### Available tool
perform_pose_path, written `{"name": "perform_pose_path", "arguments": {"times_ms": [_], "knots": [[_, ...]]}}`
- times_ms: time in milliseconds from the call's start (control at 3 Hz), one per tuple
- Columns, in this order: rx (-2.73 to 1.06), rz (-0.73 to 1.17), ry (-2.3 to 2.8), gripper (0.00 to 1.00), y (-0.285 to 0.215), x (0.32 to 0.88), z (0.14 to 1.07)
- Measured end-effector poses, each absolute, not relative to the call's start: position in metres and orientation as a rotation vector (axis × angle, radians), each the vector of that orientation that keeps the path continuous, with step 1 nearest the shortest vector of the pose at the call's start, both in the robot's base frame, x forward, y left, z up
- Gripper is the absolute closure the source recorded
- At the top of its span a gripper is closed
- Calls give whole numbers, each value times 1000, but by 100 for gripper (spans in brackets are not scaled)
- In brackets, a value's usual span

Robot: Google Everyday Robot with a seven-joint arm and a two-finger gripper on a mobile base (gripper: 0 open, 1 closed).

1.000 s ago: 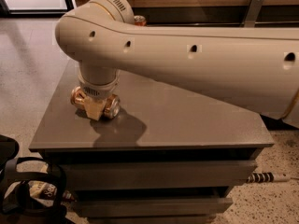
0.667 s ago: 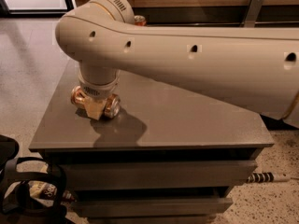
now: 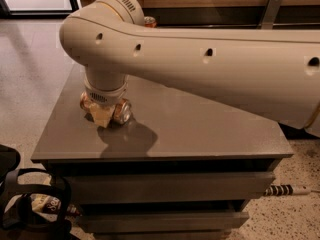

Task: Knock orange can over

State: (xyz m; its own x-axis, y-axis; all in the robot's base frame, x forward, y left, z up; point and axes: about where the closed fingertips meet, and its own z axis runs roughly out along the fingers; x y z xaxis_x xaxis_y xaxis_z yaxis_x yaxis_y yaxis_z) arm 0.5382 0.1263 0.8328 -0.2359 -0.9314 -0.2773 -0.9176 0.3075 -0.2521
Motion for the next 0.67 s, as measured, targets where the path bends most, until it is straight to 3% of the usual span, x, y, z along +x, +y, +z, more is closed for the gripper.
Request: {"name": "perform_pose_path", "arguments": {"times_ms": [667], "knots": [[-1653, -52, 2208, 0, 126, 538, 833]]}}
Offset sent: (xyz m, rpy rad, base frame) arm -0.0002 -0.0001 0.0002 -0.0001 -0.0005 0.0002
